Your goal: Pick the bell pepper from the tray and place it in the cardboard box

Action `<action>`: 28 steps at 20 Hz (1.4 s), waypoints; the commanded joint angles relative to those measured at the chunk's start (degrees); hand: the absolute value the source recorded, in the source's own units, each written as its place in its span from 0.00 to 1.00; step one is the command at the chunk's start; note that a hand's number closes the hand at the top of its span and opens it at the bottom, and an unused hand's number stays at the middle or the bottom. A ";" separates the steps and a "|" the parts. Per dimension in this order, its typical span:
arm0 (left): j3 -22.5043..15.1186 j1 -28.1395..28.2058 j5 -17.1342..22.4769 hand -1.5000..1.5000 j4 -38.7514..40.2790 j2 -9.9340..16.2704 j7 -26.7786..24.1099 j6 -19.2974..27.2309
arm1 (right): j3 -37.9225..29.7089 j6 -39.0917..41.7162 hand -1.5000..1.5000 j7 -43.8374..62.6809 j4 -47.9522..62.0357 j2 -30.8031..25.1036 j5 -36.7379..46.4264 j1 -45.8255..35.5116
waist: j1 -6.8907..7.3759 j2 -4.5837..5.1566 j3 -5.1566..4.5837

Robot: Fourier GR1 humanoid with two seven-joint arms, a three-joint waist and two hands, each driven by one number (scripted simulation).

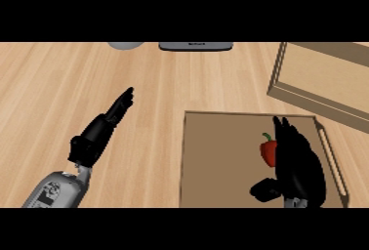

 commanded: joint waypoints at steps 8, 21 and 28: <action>3.52 -0.19 -5.98 0.50 -1.87 -6.13 4.65 -2.95 | -0.50 -0.41 0.00 -2.21 3.59 3.84 6.14 1.43 | -0.12 -0.05 0.01; 7.28 2.51 -10.11 0.50 -2.97 -8.79 2.49 -7.13 | -6.32 -1.10 0.00 -9.28 12.40 4.53 4.25 2.69 | -0.05 -0.05 0.01; 11.52 -2.06 -10.34 0.50 1.84 -10.76 2.97 -9.23 | -7.65 -3.49 0.00 -10.68 20.12 7.25 6.61 -1.61 | -0.06 0.00 0.01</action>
